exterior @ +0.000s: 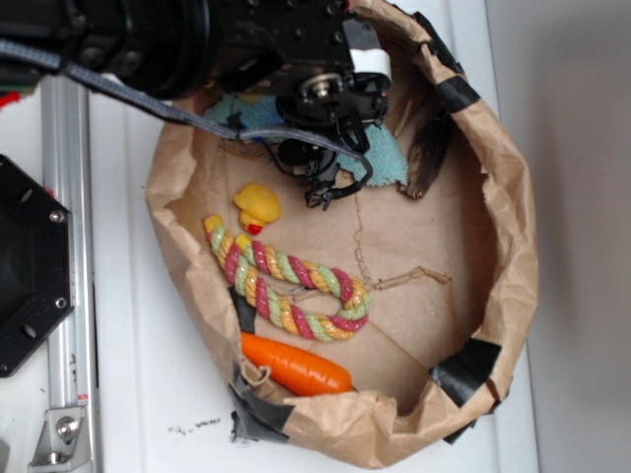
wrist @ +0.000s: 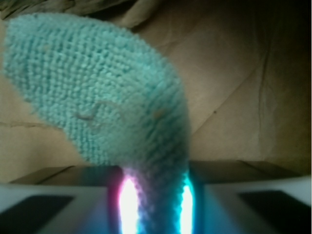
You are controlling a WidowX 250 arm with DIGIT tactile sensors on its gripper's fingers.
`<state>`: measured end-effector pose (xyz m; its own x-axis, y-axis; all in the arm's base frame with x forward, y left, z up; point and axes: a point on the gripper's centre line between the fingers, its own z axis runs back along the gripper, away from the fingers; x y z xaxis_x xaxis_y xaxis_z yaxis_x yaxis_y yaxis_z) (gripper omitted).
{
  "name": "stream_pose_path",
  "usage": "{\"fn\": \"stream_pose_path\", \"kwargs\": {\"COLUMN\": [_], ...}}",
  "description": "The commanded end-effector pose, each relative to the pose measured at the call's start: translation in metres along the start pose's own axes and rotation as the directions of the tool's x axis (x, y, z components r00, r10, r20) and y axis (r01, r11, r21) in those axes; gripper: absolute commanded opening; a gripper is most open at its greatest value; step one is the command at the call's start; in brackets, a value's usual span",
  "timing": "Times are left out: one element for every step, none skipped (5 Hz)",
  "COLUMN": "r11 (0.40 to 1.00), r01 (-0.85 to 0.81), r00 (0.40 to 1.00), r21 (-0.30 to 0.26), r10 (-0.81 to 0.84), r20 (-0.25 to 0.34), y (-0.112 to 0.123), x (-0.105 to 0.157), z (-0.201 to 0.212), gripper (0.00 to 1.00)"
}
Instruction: Grab the blue cloth.
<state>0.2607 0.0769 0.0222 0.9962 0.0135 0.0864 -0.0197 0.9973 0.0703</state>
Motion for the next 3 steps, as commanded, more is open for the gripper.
{"fn": "stream_pose_path", "kwargs": {"r11": [0.997, 0.99, 0.986], "r01": [0.041, 0.089, 0.103], "r00": [0.989, 0.972, 0.969], "r21": [-0.064, -0.107, -0.131], "r10": [-0.031, -0.063, -0.07], "r20": [0.147, 0.228, 0.235], "y": [-0.017, -0.062, -0.08], "x": [0.017, 0.03, 0.041], "z": [0.058, 0.112, 0.159], "gripper": [0.0, 0.0, 0.0]}}
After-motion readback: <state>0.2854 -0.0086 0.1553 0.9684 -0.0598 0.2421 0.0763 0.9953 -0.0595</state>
